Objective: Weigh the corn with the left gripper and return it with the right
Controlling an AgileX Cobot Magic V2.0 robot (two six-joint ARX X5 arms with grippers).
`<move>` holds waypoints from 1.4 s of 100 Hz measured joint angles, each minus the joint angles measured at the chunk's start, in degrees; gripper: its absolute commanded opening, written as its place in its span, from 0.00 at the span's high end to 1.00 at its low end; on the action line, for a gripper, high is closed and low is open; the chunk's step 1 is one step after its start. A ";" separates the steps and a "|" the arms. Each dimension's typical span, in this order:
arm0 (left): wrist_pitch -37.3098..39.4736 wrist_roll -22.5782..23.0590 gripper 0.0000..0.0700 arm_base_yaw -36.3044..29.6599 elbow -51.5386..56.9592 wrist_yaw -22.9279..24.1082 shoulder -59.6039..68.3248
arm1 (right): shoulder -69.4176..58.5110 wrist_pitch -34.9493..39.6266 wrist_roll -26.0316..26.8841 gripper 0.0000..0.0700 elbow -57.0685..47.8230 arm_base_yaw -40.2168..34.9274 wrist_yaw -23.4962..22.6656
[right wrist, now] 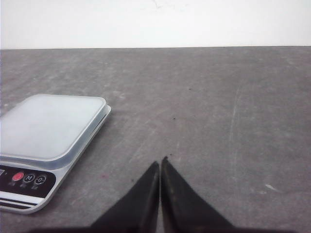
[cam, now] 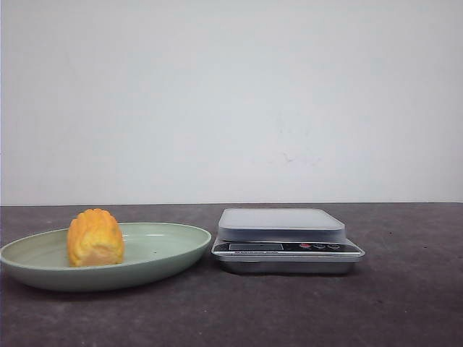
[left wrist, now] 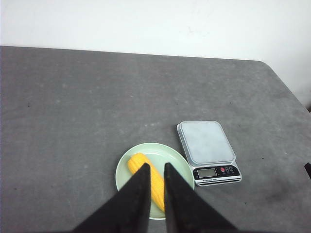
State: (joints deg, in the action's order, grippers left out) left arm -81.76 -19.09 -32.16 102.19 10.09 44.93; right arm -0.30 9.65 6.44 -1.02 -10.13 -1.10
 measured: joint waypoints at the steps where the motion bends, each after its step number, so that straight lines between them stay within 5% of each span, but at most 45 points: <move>1: 0.00 0.00 1.00 0.00 0.00 0.00 0.00 | 0.00 -0.02 0.00 1.00 0.00 0.00 0.00; 90: 0.02 0.07 1.00 0.04 0.00 0.13 0.07 | 0.00 0.00 0.00 1.00 0.00 0.00 0.00; 106: 0.13 0.24 1.00 4.13 -2.05 1.46 0.15 | 0.00 -0.02 0.00 1.00 0.02 0.00 0.00; 115: 6.95 0.46 1.00 8.70 -8.50 -3.48 -1.88 | 0.00 -0.02 0.00 1.00 0.00 0.00 -0.02; 140: 40.96 3.34 1.00 25.33 -38.75 -27.15 -17.33 | 0.00 -0.02 0.00 1.00 0.02 0.00 -0.02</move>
State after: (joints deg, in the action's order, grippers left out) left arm -40.80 -15.75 -6.83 63.44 -17.06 27.59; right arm -0.30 9.63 6.44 -0.99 -10.13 -1.13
